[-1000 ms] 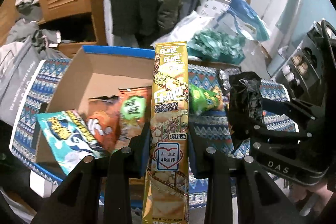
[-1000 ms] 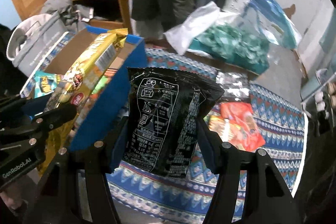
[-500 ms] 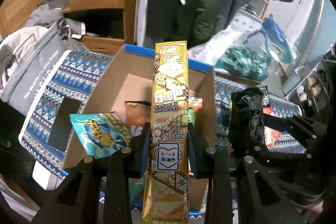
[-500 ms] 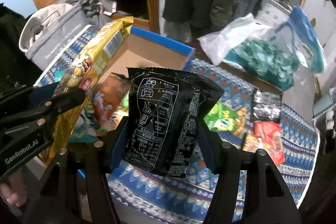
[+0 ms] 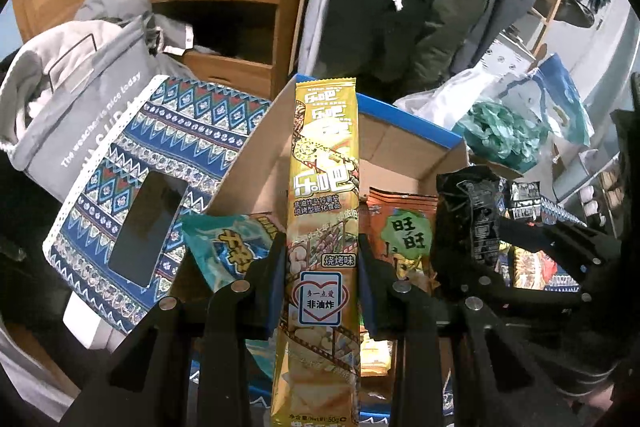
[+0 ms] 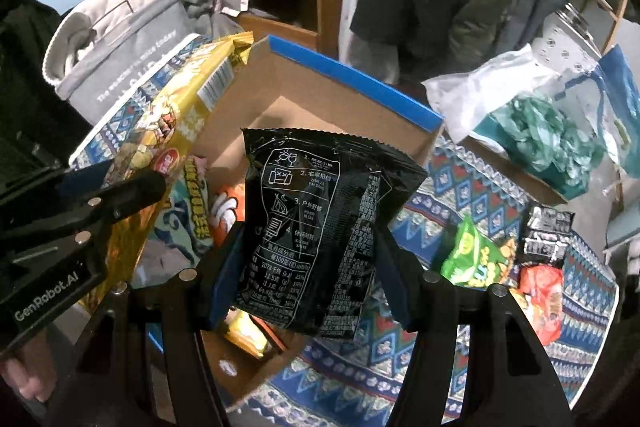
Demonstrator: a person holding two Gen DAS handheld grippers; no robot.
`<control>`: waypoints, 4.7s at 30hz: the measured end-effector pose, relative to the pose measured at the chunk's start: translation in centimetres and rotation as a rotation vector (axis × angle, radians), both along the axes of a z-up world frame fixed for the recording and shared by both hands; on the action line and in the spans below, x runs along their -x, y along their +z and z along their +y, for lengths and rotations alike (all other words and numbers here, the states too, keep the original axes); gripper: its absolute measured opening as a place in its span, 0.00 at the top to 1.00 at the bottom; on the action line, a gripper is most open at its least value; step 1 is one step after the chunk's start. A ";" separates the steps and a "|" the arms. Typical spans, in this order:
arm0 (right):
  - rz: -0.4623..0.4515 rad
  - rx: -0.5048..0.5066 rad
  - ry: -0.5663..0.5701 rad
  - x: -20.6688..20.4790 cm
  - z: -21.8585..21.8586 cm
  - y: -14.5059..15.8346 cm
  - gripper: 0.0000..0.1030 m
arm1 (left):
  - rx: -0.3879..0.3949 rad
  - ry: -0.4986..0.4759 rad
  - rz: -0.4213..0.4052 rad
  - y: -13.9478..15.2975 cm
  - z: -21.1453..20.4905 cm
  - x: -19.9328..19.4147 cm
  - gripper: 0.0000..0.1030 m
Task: Organize snacks
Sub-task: 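Lower both snacks into the cardboard box and open both tools, then move both tools back over the remaining snacks, then grasp the tan bag with white strip with the right tool while the left tool grasps the green peanut bag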
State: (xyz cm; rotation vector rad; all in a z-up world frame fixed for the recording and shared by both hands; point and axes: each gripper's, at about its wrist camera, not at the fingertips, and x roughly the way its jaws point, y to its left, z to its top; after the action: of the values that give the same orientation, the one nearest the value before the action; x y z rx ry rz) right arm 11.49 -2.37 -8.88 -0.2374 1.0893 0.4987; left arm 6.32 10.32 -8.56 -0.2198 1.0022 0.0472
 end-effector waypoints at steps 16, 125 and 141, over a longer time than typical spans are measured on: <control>-0.051 0.016 -0.010 -0.2 0.4 0.6 0.27 | -0.011 0.035 -0.044 0.9 0.9 0.6 0.59; 0.170 0.031 -0.467 -3.4 -27.3 -13.5 0.54 | -0.417 -0.769 0.045 -7.0 -29.4 -9.6 0.21; 0.222 -0.070 -0.543 -1.8 -29.8 -11.6 0.54 | -0.145 -0.733 0.358 -12.8 -29.5 -12.2 0.21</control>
State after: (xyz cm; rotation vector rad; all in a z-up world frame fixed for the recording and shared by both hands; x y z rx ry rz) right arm 13.34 -32.16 -20.52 0.1810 1.2908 0.0744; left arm 18.47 -19.21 -21.34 0.3073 1.3793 -0.5228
